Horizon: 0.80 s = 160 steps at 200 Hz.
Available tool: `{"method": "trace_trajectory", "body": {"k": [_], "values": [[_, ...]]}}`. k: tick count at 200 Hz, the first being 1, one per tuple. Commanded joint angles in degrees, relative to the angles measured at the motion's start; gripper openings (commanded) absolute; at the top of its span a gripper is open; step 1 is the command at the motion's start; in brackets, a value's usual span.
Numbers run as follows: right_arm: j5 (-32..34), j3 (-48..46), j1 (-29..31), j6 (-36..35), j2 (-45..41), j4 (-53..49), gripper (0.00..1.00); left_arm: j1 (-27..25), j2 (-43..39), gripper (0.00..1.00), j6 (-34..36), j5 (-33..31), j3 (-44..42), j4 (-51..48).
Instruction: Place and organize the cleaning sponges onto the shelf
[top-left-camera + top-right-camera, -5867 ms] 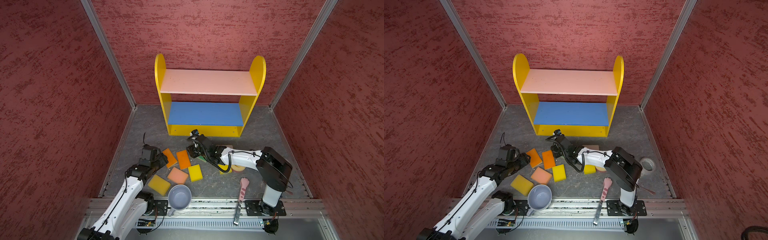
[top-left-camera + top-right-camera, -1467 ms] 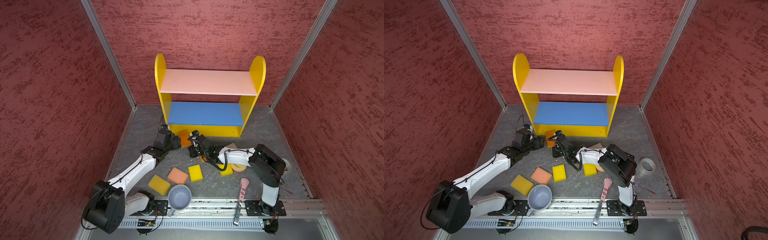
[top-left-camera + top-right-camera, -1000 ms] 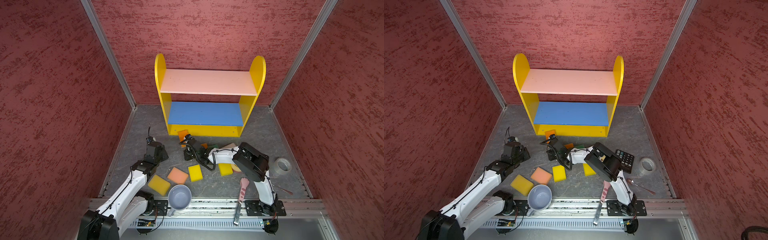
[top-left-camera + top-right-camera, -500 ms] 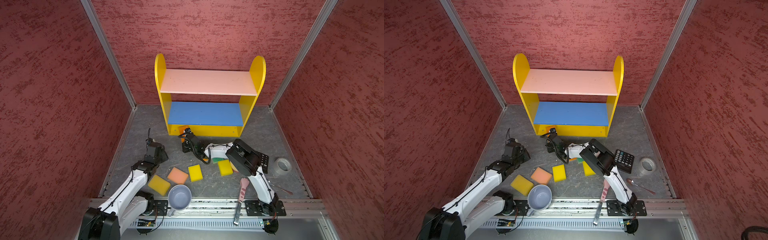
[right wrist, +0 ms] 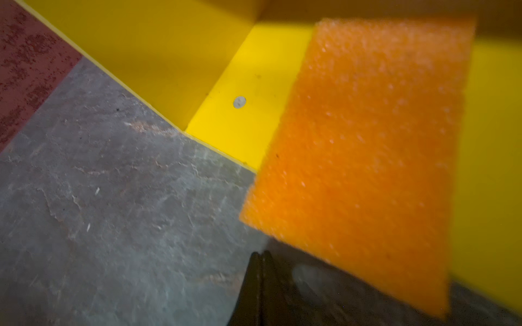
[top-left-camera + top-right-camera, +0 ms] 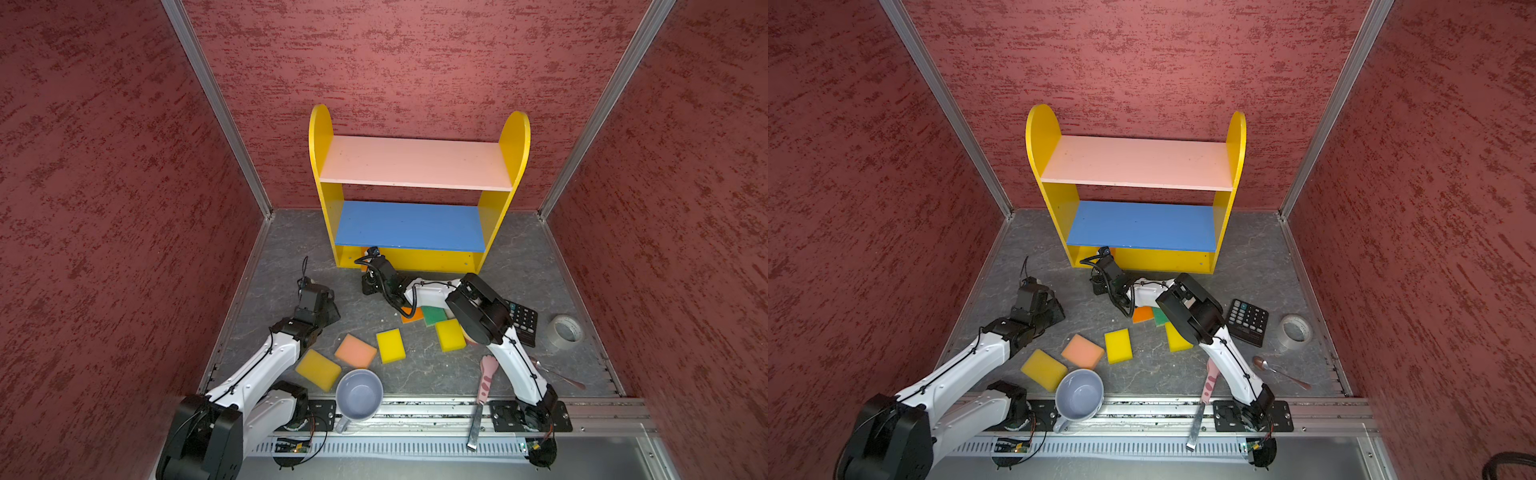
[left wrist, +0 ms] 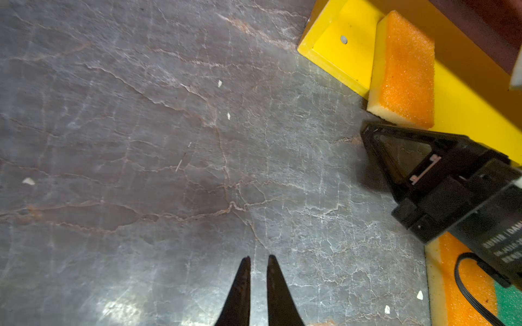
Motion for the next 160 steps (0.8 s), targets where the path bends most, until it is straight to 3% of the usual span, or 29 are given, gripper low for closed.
{"method": "trace_trajectory", "body": {"k": [1,36,55,77,100,116,160], "values": [[-0.7,-8.2,-0.5,3.9,-7.6,6.1,0.00,-0.9,1.9,0.17,-1.2,0.9,1.4,3.5],[1.2,-20.9,-0.9,6.0,-17.0,9.5,0.00,0.6,5.8,0.26,-2.0,2.2,4.0,7.6],[1.4,-27.0,-2.6,8.4,-21.7,10.7,0.00,1.3,9.2,0.36,-2.3,3.7,6.1,9.8],[1.6,-35.0,-5.4,12.2,-27.1,13.7,0.00,1.6,13.8,0.40,-3.9,7.8,7.7,14.4],[2.1,-41.8,-8.8,14.3,-33.2,14.8,0.00,1.2,18.7,0.11,-6.8,11.0,8.6,19.6],[-0.3,-45.7,-12.4,15.5,-36.5,15.6,0.00,0.7,21.6,0.01,-8.2,11.3,9.3,21.9],[-6.7,-47.7,-23.0,14.3,-39.4,13.4,0.00,-1.4,28.5,0.00,-9.3,10.0,13.4,23.6]]}}
